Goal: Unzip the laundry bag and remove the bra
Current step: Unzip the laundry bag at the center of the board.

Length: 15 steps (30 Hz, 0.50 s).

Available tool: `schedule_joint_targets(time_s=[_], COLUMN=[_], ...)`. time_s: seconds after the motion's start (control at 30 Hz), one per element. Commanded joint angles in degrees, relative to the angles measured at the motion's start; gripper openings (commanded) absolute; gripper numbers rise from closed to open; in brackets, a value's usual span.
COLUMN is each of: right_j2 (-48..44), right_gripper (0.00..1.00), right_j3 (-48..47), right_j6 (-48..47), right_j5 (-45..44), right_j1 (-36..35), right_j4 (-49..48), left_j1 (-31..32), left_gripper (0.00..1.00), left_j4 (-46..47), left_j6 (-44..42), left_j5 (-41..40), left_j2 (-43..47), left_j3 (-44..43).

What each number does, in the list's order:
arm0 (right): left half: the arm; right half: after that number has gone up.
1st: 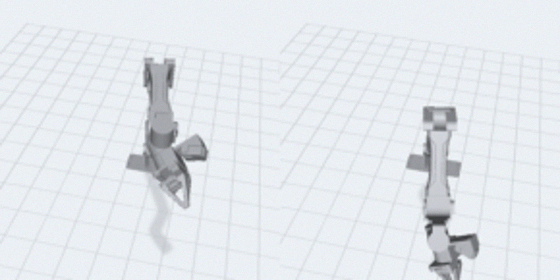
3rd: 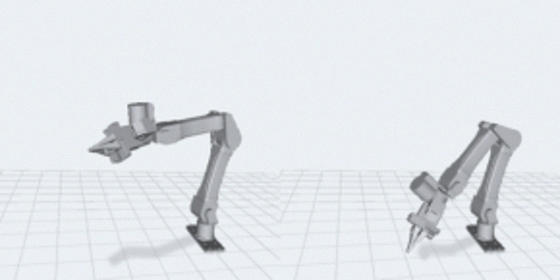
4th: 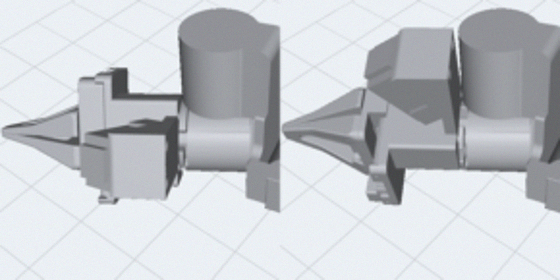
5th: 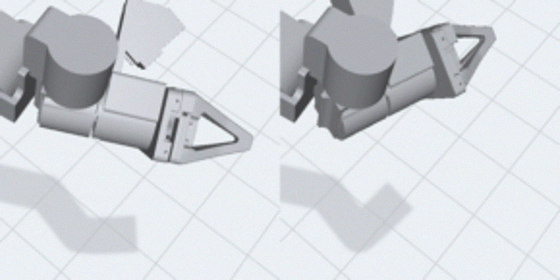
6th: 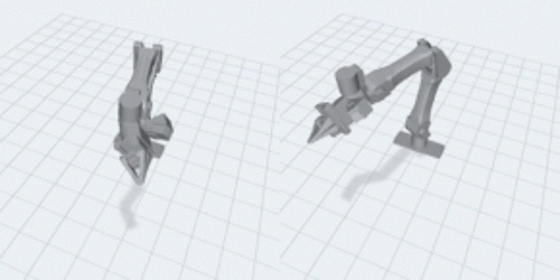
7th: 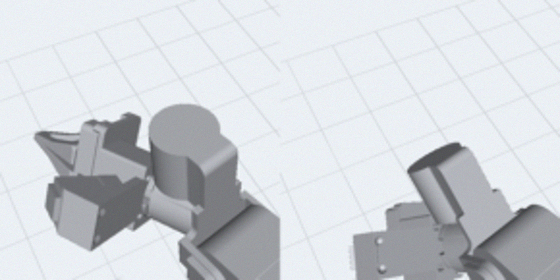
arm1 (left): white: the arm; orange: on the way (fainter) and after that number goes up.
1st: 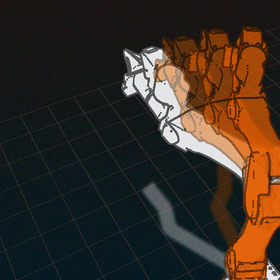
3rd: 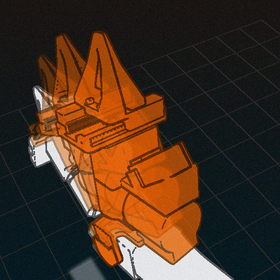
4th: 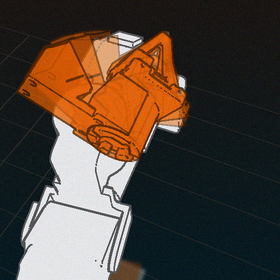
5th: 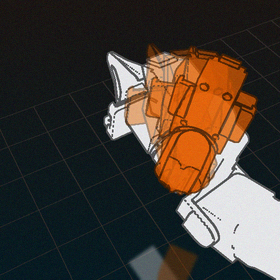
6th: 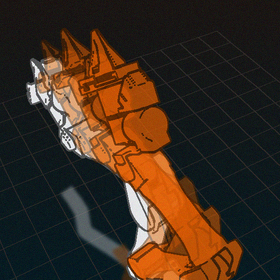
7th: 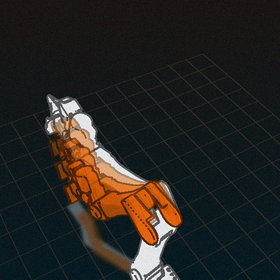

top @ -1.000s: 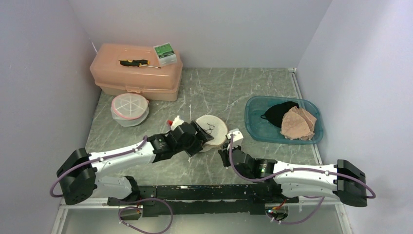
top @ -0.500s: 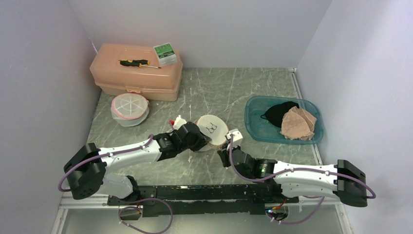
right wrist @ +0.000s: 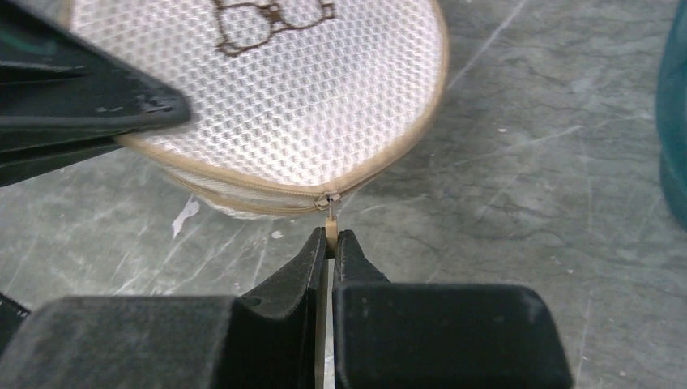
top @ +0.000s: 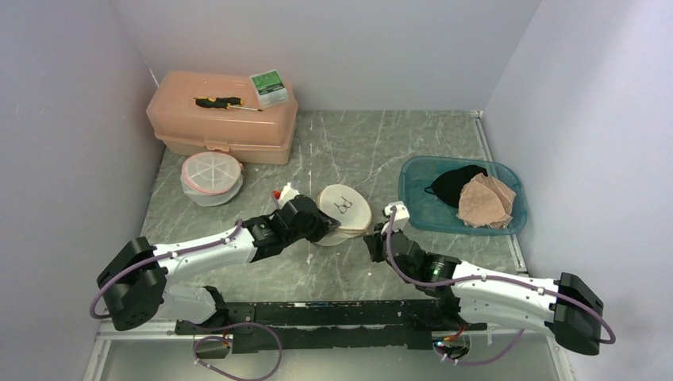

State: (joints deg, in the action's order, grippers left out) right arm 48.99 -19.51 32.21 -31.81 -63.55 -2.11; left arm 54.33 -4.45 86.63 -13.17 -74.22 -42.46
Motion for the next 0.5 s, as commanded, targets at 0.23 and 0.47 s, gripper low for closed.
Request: schedule_joint_targets(time_s=[0.23,0.47], right_j2=[-9.8,-15.5], right_gripper=[0.0,0.0], right_j3=[-2.5,-9.2], right_j6=[-6.2,-11.4], right_j5=[0.3,-4.3], right_j1=[5.0,-4.3], right_j4=[6.2,13.1], left_j1=[-11.5,-19.2], left_gripper=[0.03,0.03], left_j4=[10.8,12.0], left_j6=[-21.6,-36.2], left_j5=[19.2,44.2], left_j2=[3.3,-2.3], left_j3=[-0.4,-14.5])
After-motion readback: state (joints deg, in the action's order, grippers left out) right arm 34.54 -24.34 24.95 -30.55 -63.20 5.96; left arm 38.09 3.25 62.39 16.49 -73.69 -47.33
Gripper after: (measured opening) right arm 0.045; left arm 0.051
